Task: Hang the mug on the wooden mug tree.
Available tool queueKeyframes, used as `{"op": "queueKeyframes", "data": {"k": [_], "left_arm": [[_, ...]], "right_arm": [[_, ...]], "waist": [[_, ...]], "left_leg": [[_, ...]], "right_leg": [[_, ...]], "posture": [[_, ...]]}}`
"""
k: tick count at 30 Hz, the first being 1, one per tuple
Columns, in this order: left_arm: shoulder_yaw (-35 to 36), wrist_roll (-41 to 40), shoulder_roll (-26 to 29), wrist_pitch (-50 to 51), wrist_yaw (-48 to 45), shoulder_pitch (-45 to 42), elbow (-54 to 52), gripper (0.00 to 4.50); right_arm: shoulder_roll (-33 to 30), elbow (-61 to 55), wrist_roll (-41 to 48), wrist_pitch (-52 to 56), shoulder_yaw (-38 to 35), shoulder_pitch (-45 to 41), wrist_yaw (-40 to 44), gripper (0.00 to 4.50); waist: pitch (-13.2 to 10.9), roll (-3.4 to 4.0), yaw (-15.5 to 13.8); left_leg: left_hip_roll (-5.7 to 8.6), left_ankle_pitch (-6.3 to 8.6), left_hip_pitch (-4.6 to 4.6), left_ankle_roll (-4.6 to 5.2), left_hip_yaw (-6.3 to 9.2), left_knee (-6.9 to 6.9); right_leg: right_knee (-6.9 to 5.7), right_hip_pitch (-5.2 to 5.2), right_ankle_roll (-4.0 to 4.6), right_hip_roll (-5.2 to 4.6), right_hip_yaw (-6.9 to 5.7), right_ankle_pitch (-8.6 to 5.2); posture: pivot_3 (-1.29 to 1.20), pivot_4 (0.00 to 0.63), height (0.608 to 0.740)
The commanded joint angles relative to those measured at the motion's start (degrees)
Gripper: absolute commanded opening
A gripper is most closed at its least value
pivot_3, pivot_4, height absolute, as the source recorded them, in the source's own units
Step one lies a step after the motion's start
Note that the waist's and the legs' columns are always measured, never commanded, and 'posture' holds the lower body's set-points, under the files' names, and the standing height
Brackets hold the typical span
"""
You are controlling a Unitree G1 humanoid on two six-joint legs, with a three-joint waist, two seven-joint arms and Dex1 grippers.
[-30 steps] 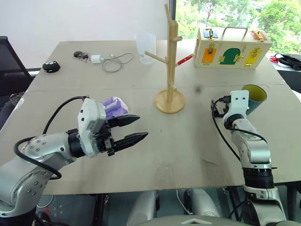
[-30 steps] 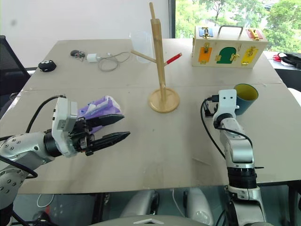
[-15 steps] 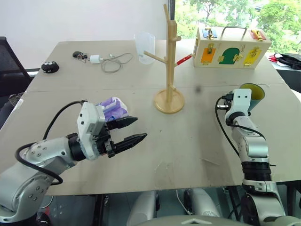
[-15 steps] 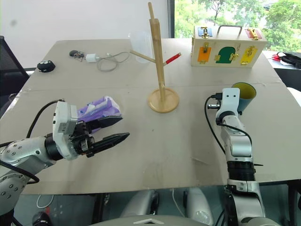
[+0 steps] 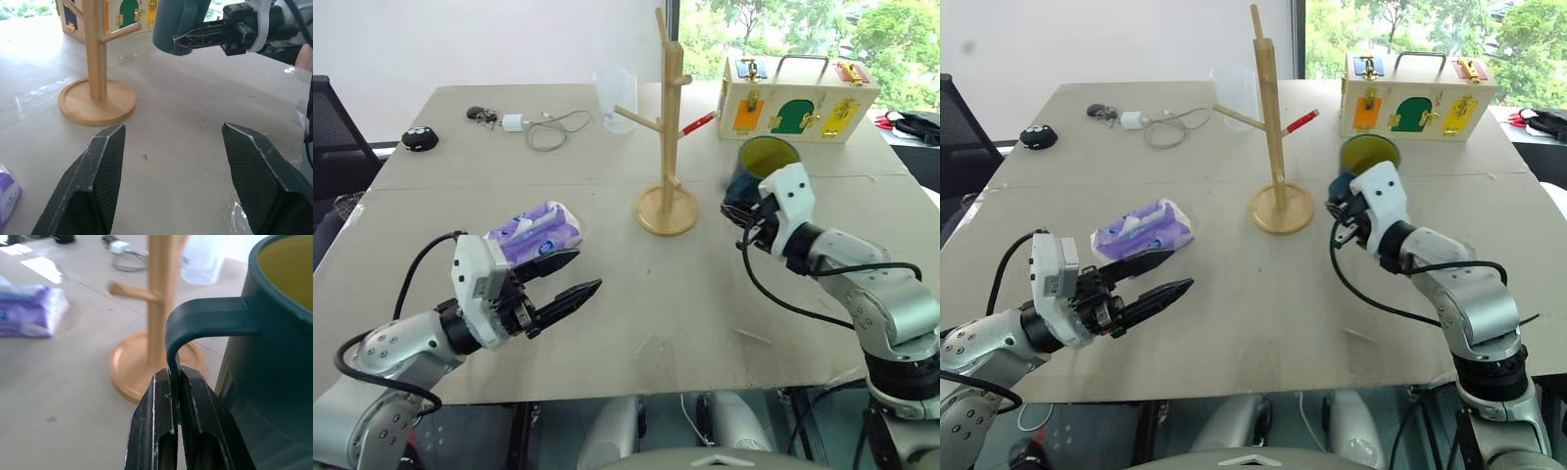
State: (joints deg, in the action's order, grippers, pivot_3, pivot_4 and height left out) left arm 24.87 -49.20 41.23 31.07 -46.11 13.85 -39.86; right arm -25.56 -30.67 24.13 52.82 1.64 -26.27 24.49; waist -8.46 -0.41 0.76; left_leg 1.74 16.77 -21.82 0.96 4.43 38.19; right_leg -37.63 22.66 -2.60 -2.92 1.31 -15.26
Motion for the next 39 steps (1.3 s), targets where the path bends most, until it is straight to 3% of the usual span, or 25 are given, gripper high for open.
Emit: {"op": "queueKeyframes", "data": {"k": [1, 11, 21, 39], "left_arm": [[2.06, -1.22, 0.42, -1.49, -1.23, 0.31, -0.55, 3.17], [5.93, -7.8, 0.14, -1.72, -3.63, 1.58, -1.52, 3.17], [8.45, -9.57, -1.76, -3.17, -1.79, 6.46, -4.21, 3.17], [11.39, -12.72, -3.94, -6.88, 1.85, 8.36, -7.19, 3.17]], "right_arm": [[-2.22, 1.23, 2.33, 0.47, -2.19, -5.25, 3.1, 0.05], [-9.19, 26.31, 1.71, -9.08, 0.95, -22.29, 21.15, 0.05], [-8.29, 42.97, -2.25, -17.77, 5.39, -33.87, 33.92, 0.05], [-3.14, 57.46, -9.62, -26.51, 8.34, -42.12, 41.31, 0.05]], "waist": [[0.0, -0.01, -0.07], [-0.04, 0.0, 0.39], [-0.07, 0.01, 0.15], [-0.07, 0.03, 0.17]], "left_leg": [[0.01, -0.03, -0.01, -0.06, 0.0, 0.0], [-0.01, -0.03, -0.02, -0.06, -0.01, -0.06], [-0.02, -0.03, -0.1, -0.05, -0.01, -0.14], [-0.01, -0.03, -0.16, -0.07, 0.02, -0.18]], "right_leg": [[0.01, 0.0, 0.0, -0.01, -0.02, 0.0], [0.04, 0.02, 0.0, -0.04, -0.01, 0.0], [0.23, 0.05, 0.0, -0.11, 0.02, 0.0], [0.28, 0.13, 0.01, -0.14, 0.01, 0.01]], "posture": [[0.0, 0.15, 0.74], [0.0, 0.15, 0.74], [0.0, 0.15, 0.74], [0.0, 0.15, 0.74]]}}
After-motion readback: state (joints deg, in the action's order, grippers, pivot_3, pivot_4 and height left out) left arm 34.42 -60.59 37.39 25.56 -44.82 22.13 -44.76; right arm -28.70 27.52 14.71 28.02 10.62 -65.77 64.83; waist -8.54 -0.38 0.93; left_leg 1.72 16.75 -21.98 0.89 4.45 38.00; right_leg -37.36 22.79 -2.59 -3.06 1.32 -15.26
